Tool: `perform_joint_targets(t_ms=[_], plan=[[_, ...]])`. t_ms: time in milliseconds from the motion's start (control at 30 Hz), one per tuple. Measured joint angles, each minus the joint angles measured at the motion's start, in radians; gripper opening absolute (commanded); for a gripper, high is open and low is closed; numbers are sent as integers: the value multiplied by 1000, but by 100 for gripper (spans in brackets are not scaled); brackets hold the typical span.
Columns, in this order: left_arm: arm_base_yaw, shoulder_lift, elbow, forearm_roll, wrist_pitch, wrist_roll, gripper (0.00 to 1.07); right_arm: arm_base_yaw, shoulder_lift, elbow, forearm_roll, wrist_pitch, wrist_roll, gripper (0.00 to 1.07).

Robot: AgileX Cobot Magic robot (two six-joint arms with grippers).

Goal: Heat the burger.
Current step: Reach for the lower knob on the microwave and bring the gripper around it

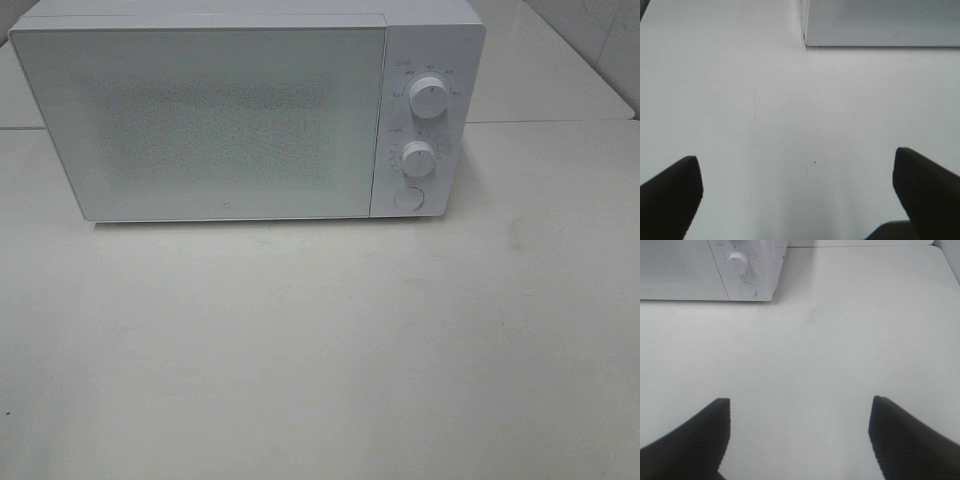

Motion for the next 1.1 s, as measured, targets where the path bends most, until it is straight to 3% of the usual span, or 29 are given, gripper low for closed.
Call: perform_joint_targets(t_ms=[200, 400, 1100], plan=[[13, -101, 0, 0, 0, 0, 98, 0, 0, 0, 0, 0, 0, 74], [63, -105, 0, 0, 0, 0, 98, 0, 0, 0, 0, 0, 0, 74], [65, -105, 0, 0, 0, 0, 98, 0, 0, 0, 0, 0, 0, 74]])
